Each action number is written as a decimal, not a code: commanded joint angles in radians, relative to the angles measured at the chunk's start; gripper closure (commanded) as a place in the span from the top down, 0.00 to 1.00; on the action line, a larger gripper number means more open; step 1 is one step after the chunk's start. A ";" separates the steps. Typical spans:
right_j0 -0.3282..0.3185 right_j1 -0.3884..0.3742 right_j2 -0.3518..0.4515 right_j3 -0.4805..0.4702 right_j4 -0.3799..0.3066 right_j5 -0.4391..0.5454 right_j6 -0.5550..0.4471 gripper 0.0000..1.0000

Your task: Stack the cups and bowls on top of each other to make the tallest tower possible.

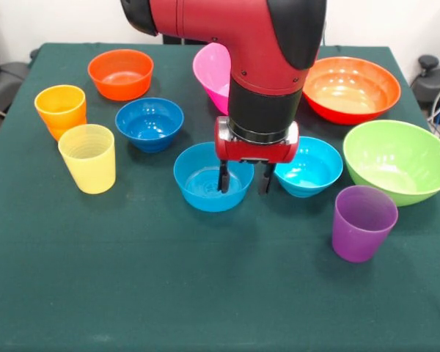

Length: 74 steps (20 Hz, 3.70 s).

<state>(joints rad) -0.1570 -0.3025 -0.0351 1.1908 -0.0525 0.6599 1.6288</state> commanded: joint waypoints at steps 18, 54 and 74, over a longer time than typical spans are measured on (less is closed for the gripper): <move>-0.024 0.034 0.131 0.207 -0.017 -0.077 0.050 1.00; -0.021 -0.040 0.113 0.272 -0.024 -0.085 0.071 1.00; -0.016 -0.086 0.099 0.174 -0.011 0.087 0.041 1.00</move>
<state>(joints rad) -0.1854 -0.3879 0.0029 1.4120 -0.0523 0.6231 1.6288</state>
